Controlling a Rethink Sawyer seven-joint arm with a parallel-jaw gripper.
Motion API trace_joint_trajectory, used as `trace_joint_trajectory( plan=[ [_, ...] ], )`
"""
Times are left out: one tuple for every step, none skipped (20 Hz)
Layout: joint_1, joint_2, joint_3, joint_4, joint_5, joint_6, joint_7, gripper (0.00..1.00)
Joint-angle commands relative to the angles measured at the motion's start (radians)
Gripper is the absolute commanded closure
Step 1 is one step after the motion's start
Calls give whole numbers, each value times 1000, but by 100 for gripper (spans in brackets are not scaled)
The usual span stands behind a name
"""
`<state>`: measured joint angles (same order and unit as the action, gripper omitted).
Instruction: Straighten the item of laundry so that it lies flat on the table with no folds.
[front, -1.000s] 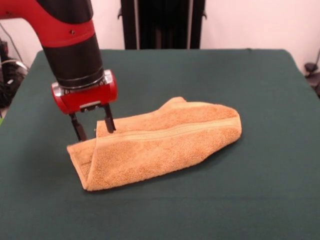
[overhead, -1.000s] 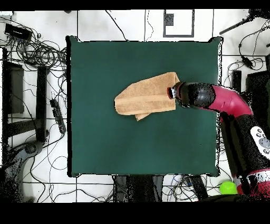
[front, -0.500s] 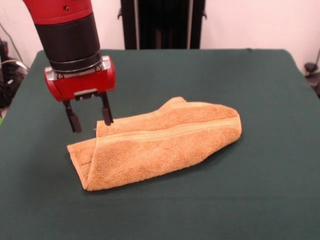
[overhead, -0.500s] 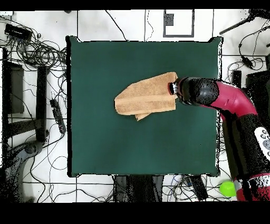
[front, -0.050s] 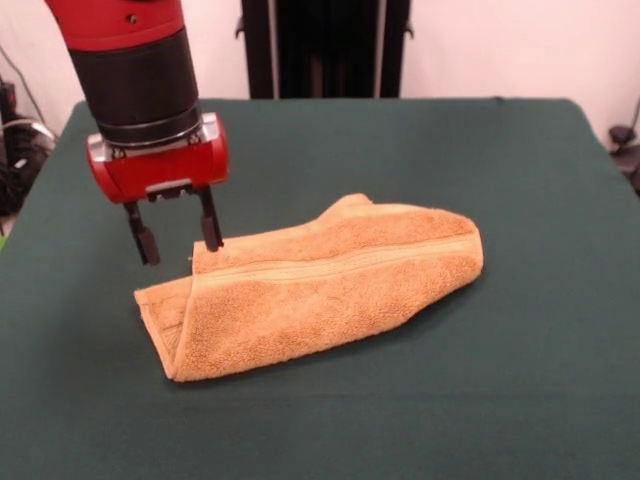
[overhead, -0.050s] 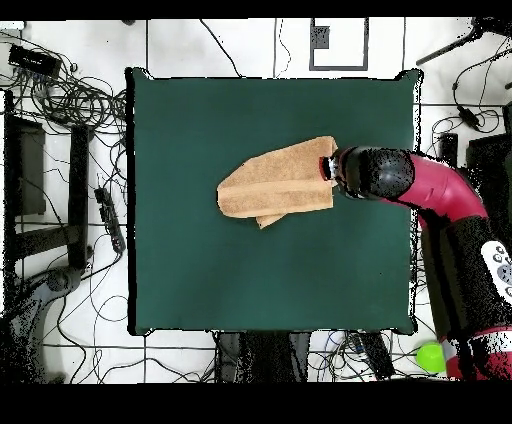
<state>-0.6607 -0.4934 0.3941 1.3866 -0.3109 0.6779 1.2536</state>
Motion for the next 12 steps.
trace_joint_trajectory(
  plan=[
    [36,132,-7,16,14,-31,135,0],
    [33,139,-5,14,11,-38,127,0],
    [31,144,-4,10,12,-41,125,0],
    [29,151,-1,6,15,-41,122,0],
    [28,154,1,3,17,-40,119,0],
    [25,163,2,-1,18,-43,118,0],
    [24,169,3,-6,20,-44,115,0],
    [21,179,5,-10,19,-48,110,0],
    [18,187,8,-12,22,-49,109,0],
    [16,196,12,-19,26,-47,106,0],
    [14,203,15,-21,32,-39,106,0],
    [8,207,18,-15,35,-40,106,0]
  ],
)
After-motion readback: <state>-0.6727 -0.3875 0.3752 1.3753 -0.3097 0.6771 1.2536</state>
